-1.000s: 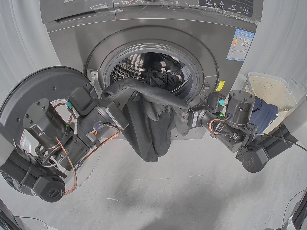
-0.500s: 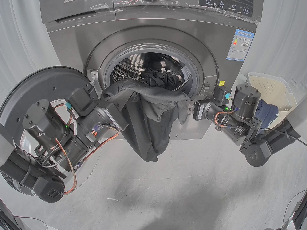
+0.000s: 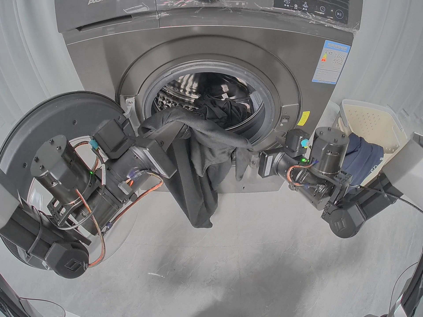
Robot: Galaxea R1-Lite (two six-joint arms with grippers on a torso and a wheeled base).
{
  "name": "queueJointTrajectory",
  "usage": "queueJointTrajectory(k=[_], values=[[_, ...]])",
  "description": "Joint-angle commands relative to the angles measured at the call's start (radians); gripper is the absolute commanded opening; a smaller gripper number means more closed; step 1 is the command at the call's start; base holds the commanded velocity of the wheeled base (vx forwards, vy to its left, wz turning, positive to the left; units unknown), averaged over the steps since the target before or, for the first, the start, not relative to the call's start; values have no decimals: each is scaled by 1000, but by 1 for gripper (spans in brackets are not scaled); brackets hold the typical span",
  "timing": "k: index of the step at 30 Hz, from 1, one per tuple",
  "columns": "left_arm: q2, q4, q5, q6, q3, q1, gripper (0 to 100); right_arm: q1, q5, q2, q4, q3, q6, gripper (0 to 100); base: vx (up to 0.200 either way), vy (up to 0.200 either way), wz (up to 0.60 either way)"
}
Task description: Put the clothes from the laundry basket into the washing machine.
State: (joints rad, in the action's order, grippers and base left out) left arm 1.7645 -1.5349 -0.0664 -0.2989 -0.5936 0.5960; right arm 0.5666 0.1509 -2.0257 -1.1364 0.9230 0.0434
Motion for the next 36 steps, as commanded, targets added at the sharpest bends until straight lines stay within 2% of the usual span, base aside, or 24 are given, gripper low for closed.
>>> queueJointTrajectory(k=[1,14,20,24,27,32,36], values=[[-8,-1,0,1,-5,-1,0,12,1,-51,-13,-38,0,100,0,0,0],[-13,-1,0,1,-9,-1,0,35,1,-94,-14,-47,4,100,0,0,0],[-11,-1,0,3,-8,-1,0,45,-2,-91,-49,-85,3,100,0,0,0],[-7,-2,0,3,-6,-1,0,75,-4,-73,-54,-98,-2,100,0,0,0],[-5,-2,0,3,-6,-1,0,107,-24,-28,-52,-127,-4,100,0,0,0],[1,-2,3,3,-9,-1,0,170,-36,39,-54,-213,-4,100,0,0,0],[6,-2,5,4,-8,-1,0,200,-36,59,-59,-213,-4,100,0,0,0]])
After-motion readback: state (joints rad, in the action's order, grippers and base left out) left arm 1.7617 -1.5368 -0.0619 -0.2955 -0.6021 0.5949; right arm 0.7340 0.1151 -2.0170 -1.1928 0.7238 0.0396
